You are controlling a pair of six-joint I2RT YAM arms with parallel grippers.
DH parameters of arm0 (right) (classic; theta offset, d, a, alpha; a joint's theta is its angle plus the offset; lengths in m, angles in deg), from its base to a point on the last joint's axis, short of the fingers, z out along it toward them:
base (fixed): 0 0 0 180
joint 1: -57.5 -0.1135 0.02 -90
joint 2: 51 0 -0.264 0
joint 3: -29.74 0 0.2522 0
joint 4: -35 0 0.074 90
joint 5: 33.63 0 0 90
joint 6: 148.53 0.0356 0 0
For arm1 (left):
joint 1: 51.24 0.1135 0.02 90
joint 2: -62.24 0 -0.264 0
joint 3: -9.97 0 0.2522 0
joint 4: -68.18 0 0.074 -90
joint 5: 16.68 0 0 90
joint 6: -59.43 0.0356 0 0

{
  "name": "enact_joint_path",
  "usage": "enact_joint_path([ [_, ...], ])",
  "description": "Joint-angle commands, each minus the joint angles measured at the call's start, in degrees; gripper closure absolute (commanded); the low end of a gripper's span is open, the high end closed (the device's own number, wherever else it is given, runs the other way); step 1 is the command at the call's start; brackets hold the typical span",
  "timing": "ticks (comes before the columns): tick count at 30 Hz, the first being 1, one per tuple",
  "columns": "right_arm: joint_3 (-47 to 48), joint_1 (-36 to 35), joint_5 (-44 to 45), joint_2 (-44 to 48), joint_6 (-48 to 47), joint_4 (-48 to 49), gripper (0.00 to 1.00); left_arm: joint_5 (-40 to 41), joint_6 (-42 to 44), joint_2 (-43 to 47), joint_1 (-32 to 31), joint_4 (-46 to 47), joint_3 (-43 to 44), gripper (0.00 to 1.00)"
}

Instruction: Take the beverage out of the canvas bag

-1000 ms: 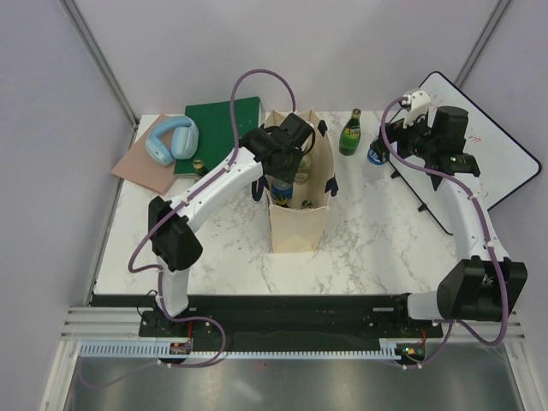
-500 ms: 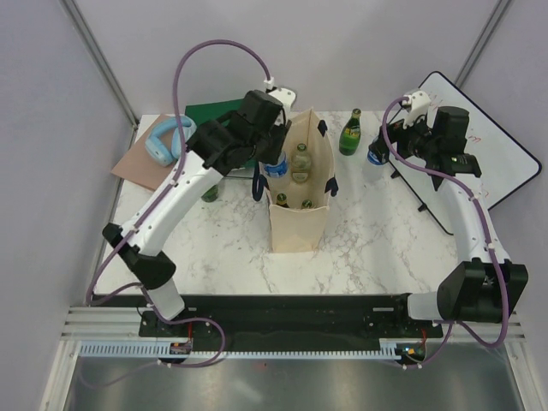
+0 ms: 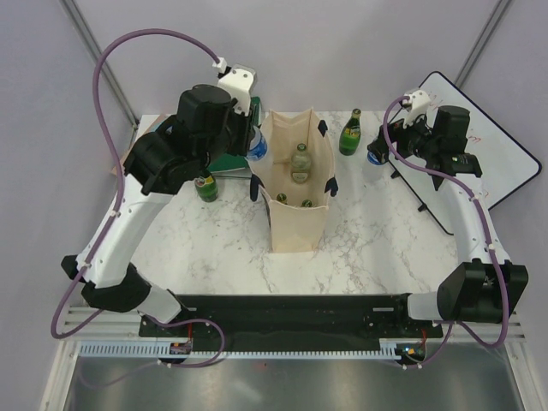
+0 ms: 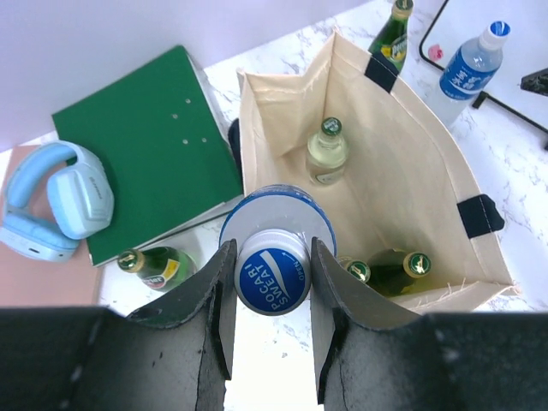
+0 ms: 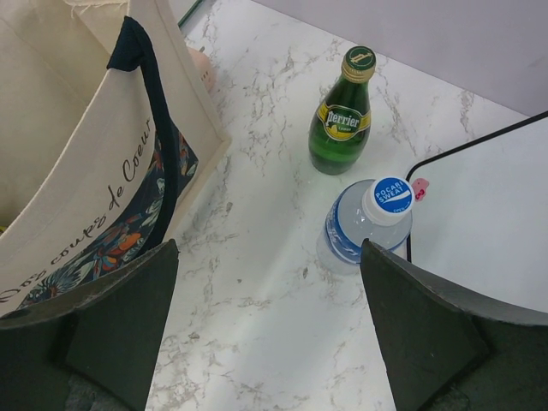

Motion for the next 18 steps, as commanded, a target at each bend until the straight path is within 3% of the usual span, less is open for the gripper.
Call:
enact_joint_path([
  [1, 2.56, 0.01, -2.4, 2.06, 0.47, 0.43, 0.05, 7.21, 4.72, 5.92, 0.63, 10.3, 2.2, 0.98],
  [8, 2.3, 0.01, -2.93, 2.41, 0.47, 0.16, 0.06, 11.08, 5.34, 12.77, 1.07, 13.99, -3.68, 0.98],
  [18, 3.53, -0.07, -6.17, 2.24, -0.14, -1.85, 0.05, 9.69, 1.22, 20.51, 3.96, 18.48, -23.8, 0.98],
])
